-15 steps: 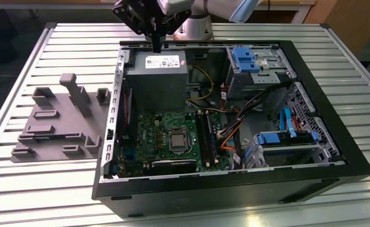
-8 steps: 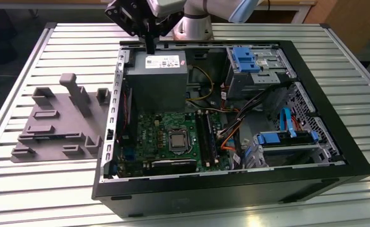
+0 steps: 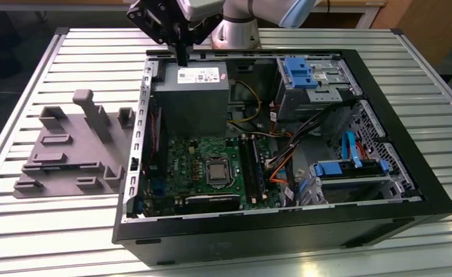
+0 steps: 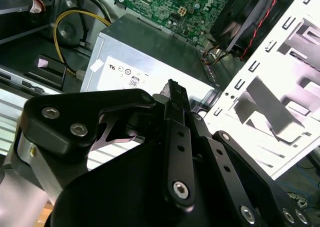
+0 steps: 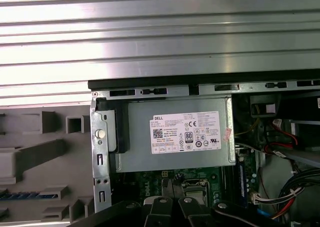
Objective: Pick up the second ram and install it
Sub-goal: 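Reach for the second ram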
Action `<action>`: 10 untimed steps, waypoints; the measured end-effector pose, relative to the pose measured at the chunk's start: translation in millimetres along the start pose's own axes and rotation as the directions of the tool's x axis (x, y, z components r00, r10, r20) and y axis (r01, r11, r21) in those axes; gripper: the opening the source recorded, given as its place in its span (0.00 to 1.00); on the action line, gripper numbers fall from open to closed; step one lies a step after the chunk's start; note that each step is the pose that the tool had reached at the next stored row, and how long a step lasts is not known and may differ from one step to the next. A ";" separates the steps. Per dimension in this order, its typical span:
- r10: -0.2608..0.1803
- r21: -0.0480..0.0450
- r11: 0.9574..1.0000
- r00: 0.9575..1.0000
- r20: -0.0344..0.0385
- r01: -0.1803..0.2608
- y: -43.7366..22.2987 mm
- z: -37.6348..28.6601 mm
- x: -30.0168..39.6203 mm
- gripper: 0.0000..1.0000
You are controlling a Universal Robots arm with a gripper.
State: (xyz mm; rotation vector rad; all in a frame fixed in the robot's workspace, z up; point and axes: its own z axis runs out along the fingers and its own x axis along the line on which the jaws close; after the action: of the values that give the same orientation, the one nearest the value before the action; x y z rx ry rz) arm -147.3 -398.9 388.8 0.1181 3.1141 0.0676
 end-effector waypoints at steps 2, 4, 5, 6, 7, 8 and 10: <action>0.000 0.000 1.000 1.000 0.000 0.000 0.0 0.0 0.1 0.11; 0.000 0.000 1.000 1.000 0.000 0.000 0.0 0.0 0.4 0.11; 0.000 0.000 1.000 1.000 0.000 0.000 -0.1 0.0 0.8 0.11; 0.000 0.000 1.000 1.000 0.000 0.000 -0.1 0.0 1.2 0.11; 0.000 0.000 1.000 1.000 0.000 0.000 -0.1 0.0 1.5 0.11; 0.000 0.000 1.000 1.000 0.000 0.000 -0.1 0.0 1.9 0.11; 0.000 0.000 1.000 1.000 0.000 0.000 -0.2 0.0 2.7 0.11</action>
State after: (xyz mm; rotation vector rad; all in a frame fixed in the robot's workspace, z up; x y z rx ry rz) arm -149.9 -398.9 388.7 0.1181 3.1141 0.0676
